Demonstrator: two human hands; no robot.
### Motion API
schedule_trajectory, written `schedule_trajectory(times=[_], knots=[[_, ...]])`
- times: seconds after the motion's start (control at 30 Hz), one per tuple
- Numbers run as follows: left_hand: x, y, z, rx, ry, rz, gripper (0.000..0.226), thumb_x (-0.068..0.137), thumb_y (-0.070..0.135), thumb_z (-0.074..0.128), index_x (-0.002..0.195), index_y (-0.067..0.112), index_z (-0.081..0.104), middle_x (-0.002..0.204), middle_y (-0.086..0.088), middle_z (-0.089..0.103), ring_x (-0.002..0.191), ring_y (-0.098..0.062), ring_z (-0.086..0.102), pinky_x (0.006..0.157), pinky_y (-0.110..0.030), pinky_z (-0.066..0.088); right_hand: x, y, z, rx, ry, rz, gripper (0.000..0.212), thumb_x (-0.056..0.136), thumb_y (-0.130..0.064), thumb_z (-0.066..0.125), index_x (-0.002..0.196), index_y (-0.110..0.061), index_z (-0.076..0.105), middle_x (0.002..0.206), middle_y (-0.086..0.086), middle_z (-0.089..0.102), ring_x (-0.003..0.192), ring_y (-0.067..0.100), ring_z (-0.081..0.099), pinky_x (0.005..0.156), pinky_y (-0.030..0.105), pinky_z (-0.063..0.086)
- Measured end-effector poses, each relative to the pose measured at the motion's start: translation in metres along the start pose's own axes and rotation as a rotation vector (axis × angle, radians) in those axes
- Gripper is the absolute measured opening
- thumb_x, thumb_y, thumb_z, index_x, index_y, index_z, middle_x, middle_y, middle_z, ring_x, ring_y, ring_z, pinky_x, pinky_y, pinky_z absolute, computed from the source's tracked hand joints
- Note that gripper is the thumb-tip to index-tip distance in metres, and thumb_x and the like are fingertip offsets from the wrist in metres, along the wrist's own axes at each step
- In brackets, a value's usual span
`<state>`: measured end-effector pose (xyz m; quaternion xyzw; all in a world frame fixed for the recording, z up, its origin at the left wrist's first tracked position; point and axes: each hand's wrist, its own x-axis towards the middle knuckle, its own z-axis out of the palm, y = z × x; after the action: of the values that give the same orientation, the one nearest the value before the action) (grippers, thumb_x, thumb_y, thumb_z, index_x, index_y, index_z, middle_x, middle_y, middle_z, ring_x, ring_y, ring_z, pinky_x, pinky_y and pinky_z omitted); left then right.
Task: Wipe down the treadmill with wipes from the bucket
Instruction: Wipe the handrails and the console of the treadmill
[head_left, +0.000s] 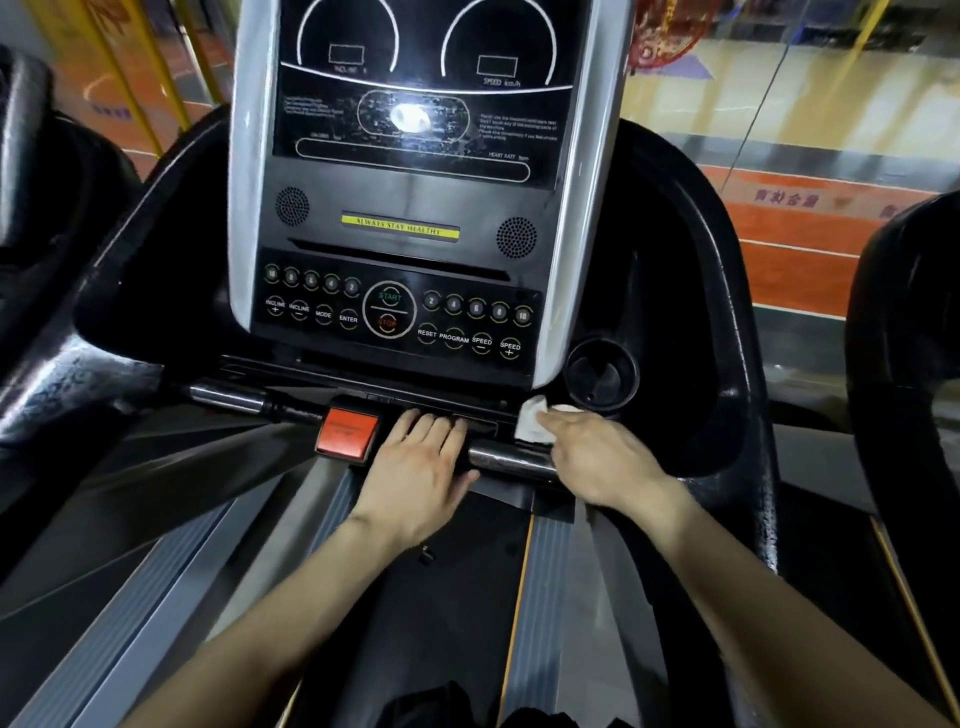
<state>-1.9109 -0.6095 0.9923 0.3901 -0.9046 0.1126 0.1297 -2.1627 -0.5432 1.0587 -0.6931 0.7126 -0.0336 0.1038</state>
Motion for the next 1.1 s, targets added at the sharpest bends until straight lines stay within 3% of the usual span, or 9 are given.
schedule_trajectory(times=[0.2,0.33,0.43,0.57,0.63,0.8,0.93,1.03,1.1], knots=[[-0.031,-0.046,-0.016,0.025,0.154,-0.058,0.051,0.099,0.031,0.062,0.142,0.004,0.063,0.146,-0.018,0.058,0.141,-0.038,0.052,0.127,-0.055,0.029,0.033,-0.030,0.020,0.231,0.070,-0.101,0.066,0.096,0.004,0.054,0.153,-0.029,0.057,0.159,-0.008,0.053,0.150,0.011,0.044,0.123,0.030,0.035],[-0.040,-0.072,-0.018,0.001,0.081,-0.067,0.057,0.103,0.034,0.058,0.157,0.015,0.050,0.159,-0.015,0.048,0.152,-0.034,0.041,0.128,-0.053,0.027,0.042,-0.046,0.020,0.315,0.233,0.103,0.046,0.098,-0.006,0.062,0.130,-0.037,0.074,0.132,-0.012,0.073,0.116,0.022,0.070,0.097,0.033,0.056],[-0.042,-0.083,-0.017,-0.056,0.126,0.003,0.062,0.103,0.034,0.062,0.160,0.013,0.048,0.161,-0.011,0.049,0.154,-0.030,0.040,0.128,-0.051,0.030,0.028,-0.061,0.021,0.344,0.304,0.156,0.042,0.097,-0.001,0.053,0.118,-0.027,0.079,0.116,-0.005,0.076,0.092,0.013,0.068,0.079,0.018,0.052],[-0.045,-0.100,-0.016,-0.119,0.168,0.046,0.071,0.101,0.042,0.065,0.161,0.010,0.045,0.163,-0.010,0.048,0.157,-0.027,0.038,0.128,-0.051,0.030,0.049,-0.095,0.037,0.229,0.290,0.054,0.041,0.102,-0.007,0.049,0.130,-0.023,0.074,0.137,0.002,0.069,0.127,0.023,0.063,0.107,0.032,0.047],[-0.050,-0.111,-0.016,-0.121,0.135,0.061,0.076,0.102,0.049,0.063,0.164,0.012,0.040,0.166,-0.009,0.043,0.160,-0.026,0.032,0.129,-0.052,0.028,0.069,-0.116,0.042,0.258,0.266,0.050,0.047,0.102,-0.007,0.049,0.137,-0.027,0.072,0.144,-0.003,0.066,0.135,0.022,0.058,0.109,0.028,0.043],[-0.051,-0.129,-0.025,-0.272,0.085,0.138,0.077,0.102,0.052,0.062,0.165,0.016,0.038,0.168,-0.003,0.040,0.160,-0.020,0.030,0.130,-0.046,0.028,0.081,-0.149,0.021,0.381,0.292,0.103,0.055,0.092,0.002,0.055,0.121,-0.038,0.079,0.118,-0.005,0.079,0.106,0.023,0.073,0.093,0.034,0.059],[-0.035,-0.140,-0.042,-0.503,0.155,0.021,0.048,0.103,0.030,0.057,0.150,0.021,0.054,0.139,0.007,0.065,0.130,-0.016,0.060,0.113,-0.041,0.045,0.062,-0.135,0.007,0.854,0.409,0.178,0.042,0.094,0.000,0.070,0.113,-0.037,0.079,0.103,-0.013,0.080,0.097,0.004,0.074,0.094,0.030,0.060],[-0.008,-0.138,-0.057,-0.818,0.151,-0.174,0.040,0.095,0.011,0.056,0.130,0.026,0.067,0.113,0.014,0.074,0.109,-0.007,0.070,0.102,-0.037,0.055,0.051,-0.132,-0.010,1.344,0.318,0.174,0.037,0.096,0.003,0.070,0.126,-0.021,0.070,0.110,0.006,0.081,0.105,0.025,0.077,0.103,0.050,0.058],[0.014,-0.133,-0.067,-1.150,0.009,-0.290,0.037,0.098,0.002,0.057,0.123,0.025,0.073,0.107,0.007,0.079,0.104,-0.014,0.075,0.100,-0.041,0.059,0.047,-0.133,-0.020,1.573,0.244,0.140,0.037,0.100,0.004,0.065,0.132,-0.016,0.066,0.120,0.012,0.078,0.113,0.033,0.075,0.104,0.054,0.057]])
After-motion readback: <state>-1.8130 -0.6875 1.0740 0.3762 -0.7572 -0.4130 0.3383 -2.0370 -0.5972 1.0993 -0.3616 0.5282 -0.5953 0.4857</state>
